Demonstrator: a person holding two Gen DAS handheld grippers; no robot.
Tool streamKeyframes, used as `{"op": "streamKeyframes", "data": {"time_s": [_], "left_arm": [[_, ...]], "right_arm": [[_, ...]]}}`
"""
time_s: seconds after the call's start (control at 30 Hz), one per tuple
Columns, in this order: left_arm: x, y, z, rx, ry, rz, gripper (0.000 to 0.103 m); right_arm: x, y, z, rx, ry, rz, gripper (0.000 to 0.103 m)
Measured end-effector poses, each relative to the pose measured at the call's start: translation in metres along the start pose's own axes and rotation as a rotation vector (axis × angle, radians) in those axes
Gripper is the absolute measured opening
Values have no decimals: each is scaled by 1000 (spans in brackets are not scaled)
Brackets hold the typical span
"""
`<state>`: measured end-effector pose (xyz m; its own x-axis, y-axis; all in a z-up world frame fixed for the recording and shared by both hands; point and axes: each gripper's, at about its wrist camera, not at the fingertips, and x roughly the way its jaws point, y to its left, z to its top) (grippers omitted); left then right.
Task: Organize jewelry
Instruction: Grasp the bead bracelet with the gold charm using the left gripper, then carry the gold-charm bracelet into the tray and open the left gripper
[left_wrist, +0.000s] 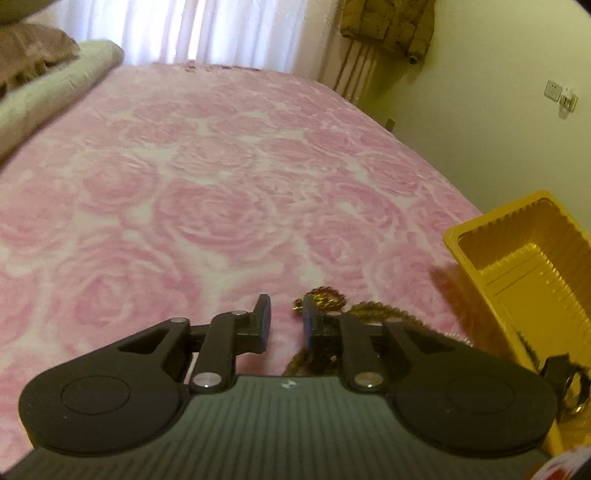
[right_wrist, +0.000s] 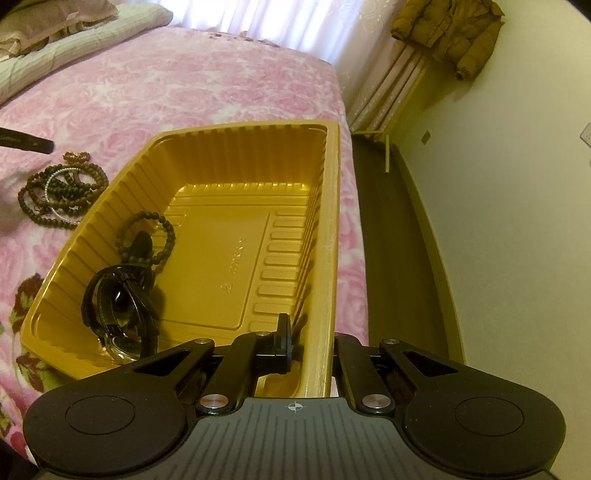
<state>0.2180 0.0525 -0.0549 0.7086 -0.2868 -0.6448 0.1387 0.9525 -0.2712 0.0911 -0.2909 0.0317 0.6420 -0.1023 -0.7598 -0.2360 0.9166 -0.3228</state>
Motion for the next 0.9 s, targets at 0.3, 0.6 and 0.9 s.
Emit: {"op": "streamKeyframes", "data": {"time_s": [0.3, 0.6, 0.9], "left_arm": [[33, -6, 6, -17, 66, -31, 19], [20, -14, 4, 55, 56, 0, 6], [1, -22, 13, 102, 24, 3, 6]], "right_arm": [[1, -1, 1, 1, 9, 0, 5], [2, -1, 1, -2, 5, -2, 5], [1, 0, 1, -3, 3, -2, 5]]}}
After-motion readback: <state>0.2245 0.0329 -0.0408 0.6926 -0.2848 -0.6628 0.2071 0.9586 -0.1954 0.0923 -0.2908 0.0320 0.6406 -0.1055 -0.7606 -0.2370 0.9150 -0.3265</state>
